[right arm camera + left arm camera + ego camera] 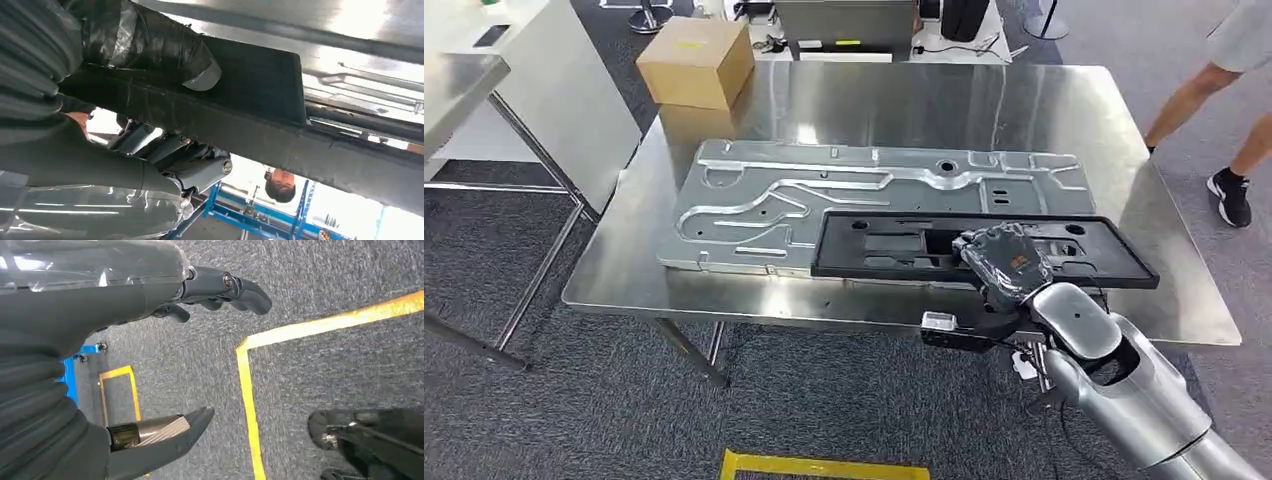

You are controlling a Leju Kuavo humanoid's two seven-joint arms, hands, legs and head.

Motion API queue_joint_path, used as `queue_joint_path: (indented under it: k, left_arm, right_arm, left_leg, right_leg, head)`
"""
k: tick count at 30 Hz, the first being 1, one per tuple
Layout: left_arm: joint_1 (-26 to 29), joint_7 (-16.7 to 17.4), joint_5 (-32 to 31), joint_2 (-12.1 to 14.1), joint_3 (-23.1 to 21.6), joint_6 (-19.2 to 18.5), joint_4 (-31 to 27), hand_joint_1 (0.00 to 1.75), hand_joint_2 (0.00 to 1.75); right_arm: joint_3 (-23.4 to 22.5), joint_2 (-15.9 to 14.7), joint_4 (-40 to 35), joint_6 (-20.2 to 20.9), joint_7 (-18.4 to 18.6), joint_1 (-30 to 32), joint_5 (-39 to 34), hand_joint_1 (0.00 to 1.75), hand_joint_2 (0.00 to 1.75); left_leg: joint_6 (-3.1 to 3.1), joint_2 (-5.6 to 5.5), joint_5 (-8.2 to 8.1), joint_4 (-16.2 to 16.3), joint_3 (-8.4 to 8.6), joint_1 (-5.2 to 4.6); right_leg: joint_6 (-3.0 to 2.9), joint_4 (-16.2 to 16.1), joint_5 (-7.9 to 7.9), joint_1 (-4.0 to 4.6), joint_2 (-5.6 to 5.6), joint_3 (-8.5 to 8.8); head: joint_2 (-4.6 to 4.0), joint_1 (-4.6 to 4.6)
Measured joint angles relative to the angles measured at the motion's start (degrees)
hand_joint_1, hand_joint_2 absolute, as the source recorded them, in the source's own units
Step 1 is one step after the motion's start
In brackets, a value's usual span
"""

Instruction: Take the parts from the cabinet and place them on the table.

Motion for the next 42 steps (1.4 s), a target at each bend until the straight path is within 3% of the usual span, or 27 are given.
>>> queue_joint_path:
  k: [2,4,6,8,9,12,13,14,15,17,18,19,20,22,24,25,27,28,29,30,33,34,37,39,40,42]
  left_arm:
    - [0.3,0.1,0.2,0.0,-0.3,0.0,-0.2,0.0,1.75]
    - [0.3,0.2,0.3,0.0,-0.5,0.2,-0.5,0.0,1.75]
    - [0.4,0.4,0.4,0.0,-0.9,0.2,-0.6,0.0,1.75]
    - [0.6,0.5,0.4,0.0,-1.0,0.2,-0.8,0.0,1.75]
    - [0.7,0.5,0.4,0.0,-1.1,0.2,-0.8,0.0,1.75]
    - [0.6,0.5,0.4,0.0,-1.2,0.2,-0.8,0.0,1.75]
    - [0.6,0.5,0.4,0.0,-1.3,0.1,-0.8,0.0,1.75]
    - [0.7,0.5,0.5,0.0,-1.3,0.1,-0.8,0.0,1.75]
    - [0.7,0.5,0.5,0.0,-1.3,0.0,-0.8,0.0,1.75]
    - [0.7,0.5,0.6,0.0,-1.3,0.0,-0.8,0.0,1.75]
    - [0.8,0.5,0.6,0.0,-1.3,0.0,-0.8,0.0,1.75]
    - [0.7,0.5,0.6,0.0,-1.3,0.0,-0.8,0.0,1.75]
    - [0.6,0.5,0.6,0.0,-1.3,0.0,-0.9,0.0,1.75]
    - [0.6,0.5,0.6,0.0,-1.3,0.0,-0.9,0.0,1.75]
    - [0.6,0.5,0.6,0.0,-1.3,0.1,-1.0,0.0,1.75]
    - [0.6,0.5,0.6,0.0,-1.4,0.0,-1.0,0.0,1.75]
    - [0.6,0.6,0.7,0.0,-1.4,0.1,-1.1,0.0,1.75]
    - [0.6,0.6,0.7,0.0,-1.4,0.1,-1.1,0.0,1.75]
    - [0.7,0.6,0.8,0.0,-1.4,0.1,-1.1,0.0,1.75]
    - [0.7,0.6,0.8,0.0,-1.4,0.1,-1.1,0.0,1.75]
    - [1.0,0.6,1.0,0.0,-1.4,0.1,-1.1,0.0,1.75]
    - [0.9,0.7,1.0,0.0,-1.5,0.1,-1.1,0.0,1.75]
    - [1.1,0.9,1.1,0.0,-1.6,0.1,-1.3,0.0,1.75]
    - [1.2,1.0,1.2,0.0,-1.7,0.2,-1.4,0.0,1.75]
    - [1.2,1.1,1.3,0.0,-1.7,0.2,-1.4,0.0,1.75]
    - [1.2,1.4,1.6,0.0,-1.8,0.2,-1.5,0.0,1.75]
  right_arm:
    - [0.0,0.1,0.0,-0.2,0.0,-0.1,0.3,1.75,1.75]
    - [0.0,0.1,0.2,-0.4,0.1,-0.4,0.5,1.75,1.75]
    - [0.0,0.1,0.3,-0.5,0.1,-0.3,0.6,1.75,1.75]
    - [0.0,0.1,0.3,-0.5,0.1,-0.2,0.6,1.75,1.75]
    - [0.0,0.1,0.3,-0.6,0.1,-0.4,0.6,1.75,1.75]
    - [0.1,0.1,0.5,-0.7,0.1,-0.4,0.6,1.75,1.75]
    - [0.1,0.2,0.7,-0.7,0.1,0.0,0.6,1.75,1.75]
    - [0.2,0.2,0.8,-0.7,0.1,0.2,0.7,1.75,1.75]
    - [0.2,0.2,1.0,-0.7,0.1,0.2,0.7,1.75,1.75]
    - [0.2,0.2,1.1,-0.7,0.2,0.2,0.7,1.75,1.75]
    - [0.2,0.2,1.2,-0.7,0.2,0.3,0.7,1.75,1.75]
    - [0.3,0.3,1.4,-0.7,0.2,0.1,0.7,1.75,1.75]
    - [0.3,0.3,1.4,-0.7,0.2,0.2,0.7,1.75,1.75]
    - [0.2,0.3,1.4,-0.7,0.2,0.2,0.7,1.75,1.75]
    - [0.2,0.5,1.4,-0.8,0.2,0.1,0.7,1.75,1.75]
    - [0.2,0.5,1.4,-0.8,0.2,0.0,0.7,1.75,1.75]
    - [0.2,0.6,1.4,-0.8,0.2,0.0,0.8,1.75,1.75]
    - [0.3,0.7,1.4,-0.8,0.1,0.1,0.8,1.75,1.75]
    - [0.3,0.7,1.4,-0.8,0.1,0.3,0.8,1.75,1.75]
    - [0.3,0.8,1.4,-0.8,0.1,0.4,0.8,1.75,1.75]
    - [0.3,1.0,1.4,-0.8,0.2,0.3,0.8,1.75,1.75]
    - [0.3,1.0,1.4,-0.8,0.2,0.3,0.8,1.75,1.75]
    - [0.3,1.1,1.4,-0.8,0.1,0.6,0.8,1.75,1.75]
    - [0.3,1.1,1.4,-0.8,0.3,0.7,0.7,1.75,1.75]
    - [0.3,1.1,1.4,-0.9,0.2,0.7,0.7,1.75,1.75]
    - [0.3,1.1,1.6,-1.0,0.4,0.9,0.7,1.75,1.75]
  left_leg:
    - [1.31,0.01,6.03,-10.0,3.91,-0.51]
    - [1.78,0.11,4.16,-12.9,5.74,-0.96]
    - [1.98,0.08,3.93,-13.5,5.8,-1.03]
    - [2.45,-0.02,3.96,-15.0,7.8,-0.44]
    - [2.74,-0.05,3.78,-15.3,8.41,-0.51]
    - [3.11,-0.1,2.9,-15.3,9.22,-0.55]
    - [3.07,-0.24,2.46,-15.3,9.69,-0.56]
    - [3.02,-0.37,1.92,-15.2,10.4,-0.54]
    - [2.93,-0.45,1.43,-15.2,11.1,-0.53]
    - [2.56,-0.46,0.05,-15.0,12.81,-0.52]
    - [2.19,-0.47,-0.55,-14.8,13.25,-0.62]
    - [1.81,-0.67,-0.81,-14.6,13.13,-0.74]
    - [1.37,-0.62,-1.17,-14.7,12.83,-0.75]
    - [1.01,-0.6,-1.23,-14.5,13.48,-0.84]
    - [0.62,-0.46,-1.4,-11.5,12.54,-0.69]
    - [0.19,-0.23,-2.42,-8.0,10.54,-0.61]
    - [-0.52,-0.02,-6.63,0.5,4.79,-0.23]
    - [-0.63,-0.01,-7.68,3.1,2.65,-0.21]
    - [-0.62,0.0,-6.92,3.4,1.6,-0.21]
    - [-0.52,0.0,-4.81,1.5,1.71,-0.21]
    - [0.47,0.06,5.24,-12.5,6.01,-0.32]
    - [0.61,0.07,2.5,-12.4,6.02,-0.84]
    - [1.85,0.09,3.13,-13.5,6.56,-0.76]
    - [2.47,0.03,3.27,-14.3,8.38,-0.5]
    - [2.75,0.04,3.12,-14.5,8.71,-0.5]
    - [3.17,0.01,2.75,-14.5,8.95,-0.62]
  right_leg:
    - [0.19,-0.1,-0.96,0.12,0.0,1.24]
    - [0.95,-0.4,-1.45,0.32,0.1,1.38]
    - [1.65,-0.7,-0.99,0.26,-0.03,2.15]
    - [2.12,-0.3,-1.42,0.0,-0.09,2.39]
    - [2.08,1.7,-1.92,0.0,0.06,1.57]
    - [2.74,12.9,-6.36,-0.04,0.15,-5.93]
    - [2.9,15.2,-6.97,-0.04,0.14,-8.08]
    - [2.96,14.6,-5.85,-0.08,0.13,-8.91]
    - [2.91,12.1,-3.82,-0.11,0.11,-8.51]
    - [2.72,2.2,4.2,-0.13,0.08,-5.56]
    - [2.4,0.3,5.3,0.07,0.08,-5.18]
    - [2.03,-0.2,3.5,0.52,-0.04,-5.37]
    - [1.52,0.1,4.62,0.54,0.03,-5.14]
    - [0.83,0.0,4.44,0.45,0.19,-4.95]
    - [0.03,-0.7,4.02,0.06,0.11,-3.39]
    - [-0.32,-0.8,3.67,-0.01,0.07,-2.93]
    - [-0.4,-0.8,2.94,0.03,0.07,-2.39]
    - [-0.37,-0.7,2.57,0.03,0.09,-2.03]
    - [-0.33,-0.7,2.18,0.02,0.11,-1.52]
    - [-0.26,-0.7,1.73,0.02,0.13,-0.91]
    - [0.3,-0.8,0.13,-0.02,0.13,0.92]
    - [0.66,-0.8,-0.1,0.16,0.2,1.45]
    - [1.84,-0.5,-0.25,0.44,0.24,1.84]
    - [2.19,0.6,-1.06,0.07,0.17,1.97]
    - [2.32,3.2,-2.2,0.08,0.18,0.57]
    - [2.43,11.0,-5.68,0.14,0.2,-4.29]
  head:
    - [0.0,0.0]
    - [0.0,0.06]
    - [0.0,0.06]
    - [0.0,0.09]
    - [0.0,0.22]
    - [0.0,0.22]
    - [0.0,0.2]
    - [0.0,0.22]
    - [0.0,0.22]
    - [0.0,0.24]
    - [0.0,0.24]
    - [0.0,0.29]
    - [0.0,0.2]
    - [0.0,0.17]
    - [0.0,0.24]
    - [0.0,0.07]
    - [0.0,0.09]
    - [0.0,0.11]
    - [0.0,0.09]
    - [0.0,0.09]
    - [0.0,0.15]
    - [0.0,0.13]
    - [0.0,0.11]
    - [0.0,0.17]
    - [0.0,0.13]
    - [0.0,0.13]
